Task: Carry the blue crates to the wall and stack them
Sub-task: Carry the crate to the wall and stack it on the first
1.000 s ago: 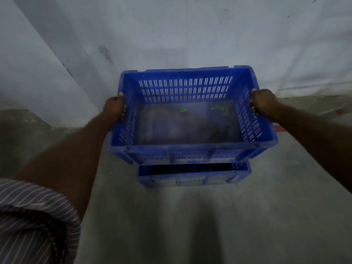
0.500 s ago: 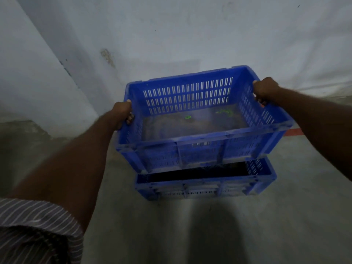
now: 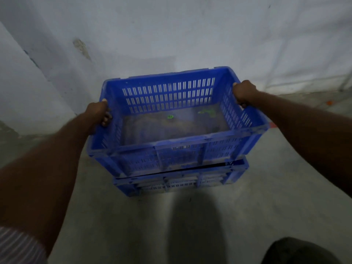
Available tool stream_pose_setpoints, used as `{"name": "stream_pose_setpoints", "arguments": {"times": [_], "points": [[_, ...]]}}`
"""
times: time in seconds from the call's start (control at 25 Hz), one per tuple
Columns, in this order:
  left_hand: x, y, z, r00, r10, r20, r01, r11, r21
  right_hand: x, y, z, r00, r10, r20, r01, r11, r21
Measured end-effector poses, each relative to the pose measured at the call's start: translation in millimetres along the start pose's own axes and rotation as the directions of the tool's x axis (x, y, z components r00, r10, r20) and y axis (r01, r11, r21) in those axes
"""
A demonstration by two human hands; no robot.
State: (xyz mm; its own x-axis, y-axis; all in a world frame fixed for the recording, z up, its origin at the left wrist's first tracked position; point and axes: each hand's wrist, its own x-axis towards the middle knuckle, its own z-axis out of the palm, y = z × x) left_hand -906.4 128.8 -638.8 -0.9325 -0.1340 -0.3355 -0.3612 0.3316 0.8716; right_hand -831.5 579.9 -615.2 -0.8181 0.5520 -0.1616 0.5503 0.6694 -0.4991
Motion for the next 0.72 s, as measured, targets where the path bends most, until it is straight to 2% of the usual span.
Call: {"name": "stream_pose_setpoints", "arguments": {"times": [0.12,0.24,0.36,0.56,0.72], "points": [[-11.1,-10.2,2.9,0.997,0.019,-0.080,-0.017,1.000,0.022,-0.4,0.3,1.7,0.999,-0.036,-0.034,0.033,0.997,-0.068],[-19.3,-8.5,6.4,0.998,0.038,-0.051,-0.036,0.999,0.032,-2.6,12.0,0.6,0.999,0.000,-0.048,-0.003,0.998,-0.068],[-20.2,-6.9,10.7,0.994,0.066,-0.090,-0.056,0.992,0.110,-3.4,20.8,1.1,0.999,-0.033,-0.022,0.031,0.998,-0.059],[-20.3,-0.4,6.5,0.994,0.083,-0.065,-0.070,0.979,0.193,-15.9,24.7,2.7,0.998,-0.019,0.066,0.030,0.986,-0.161],[-26.9,-3.7,9.3,0.996,0.052,-0.070,-0.039,0.983,0.182,-24.6,21.6,-4.6,0.998,-0.057,0.009,0.057,0.972,-0.227]]}}
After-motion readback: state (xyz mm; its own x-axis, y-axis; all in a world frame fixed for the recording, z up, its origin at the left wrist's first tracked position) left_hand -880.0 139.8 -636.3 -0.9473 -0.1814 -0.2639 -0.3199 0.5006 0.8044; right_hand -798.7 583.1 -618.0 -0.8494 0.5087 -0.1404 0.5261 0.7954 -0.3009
